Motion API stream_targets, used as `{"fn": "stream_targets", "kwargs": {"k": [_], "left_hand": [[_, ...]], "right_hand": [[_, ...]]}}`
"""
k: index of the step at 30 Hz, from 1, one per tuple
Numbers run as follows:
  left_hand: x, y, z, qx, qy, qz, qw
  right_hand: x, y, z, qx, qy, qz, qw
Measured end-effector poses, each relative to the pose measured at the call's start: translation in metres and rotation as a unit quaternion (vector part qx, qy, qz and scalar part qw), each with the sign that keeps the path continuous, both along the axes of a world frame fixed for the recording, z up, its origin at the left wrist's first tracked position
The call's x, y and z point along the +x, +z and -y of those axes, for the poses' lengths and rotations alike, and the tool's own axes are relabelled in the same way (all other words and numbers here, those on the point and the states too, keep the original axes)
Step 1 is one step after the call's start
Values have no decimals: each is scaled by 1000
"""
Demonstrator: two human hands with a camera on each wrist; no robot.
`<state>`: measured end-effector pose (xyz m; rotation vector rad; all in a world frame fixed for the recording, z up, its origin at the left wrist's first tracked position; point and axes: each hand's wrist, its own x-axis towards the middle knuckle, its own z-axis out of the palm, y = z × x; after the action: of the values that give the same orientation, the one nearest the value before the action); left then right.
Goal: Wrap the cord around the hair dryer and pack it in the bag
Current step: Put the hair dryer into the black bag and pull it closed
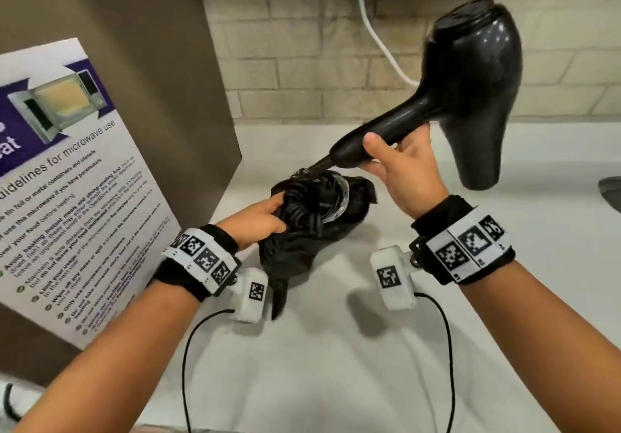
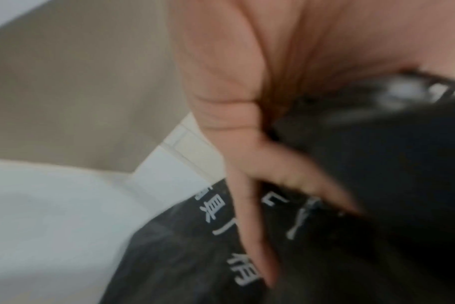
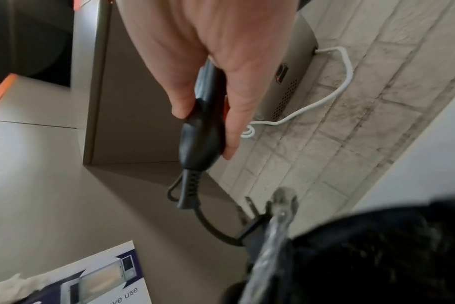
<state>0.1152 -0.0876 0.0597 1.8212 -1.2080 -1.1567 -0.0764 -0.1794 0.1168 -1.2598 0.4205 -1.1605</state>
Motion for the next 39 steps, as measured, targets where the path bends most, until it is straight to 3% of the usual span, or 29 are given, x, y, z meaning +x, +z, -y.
{"fn": "stream_targets", "kwargs": {"k": [3,5,9,14,17,23,26,30,34,39], "left_hand": [[-8,1,2,20,-35,-100,994],[-8,-4,3,67,-63,-77,993],[-3,-17,6,141,-112,61,982],[-18,-11,7,165,-106,2,981],[-22,-15,7,155,-110,-52,980],[-15,-19,10,149,-44,-174,972],[-12,-21,7,164,-63,-199,964],[-19,-20,6,216,-137,-114,960],[-15,-21,13,182,-186,90,961],[-11,-6,13,129,-191,297,927]], "right_hand": [[-11,-12,0,10,35,5,999],[-16,-27,2,9,29,-35,999],[-19,-57,2,-32,-23,-132,991],[-13,-70,-1,-86,-85,-191,974],[-11,-69,-2,-70,-92,-173,978],[-19,-34,-8,-94,-43,-52,993],[-25,-29,-9,-106,-10,-38,994],[-31,-45,-7,-74,-2,-106,992],[-32,-64,-3,-70,3,-176,982],[-30,-76,6,-102,13,-248,963]]}}
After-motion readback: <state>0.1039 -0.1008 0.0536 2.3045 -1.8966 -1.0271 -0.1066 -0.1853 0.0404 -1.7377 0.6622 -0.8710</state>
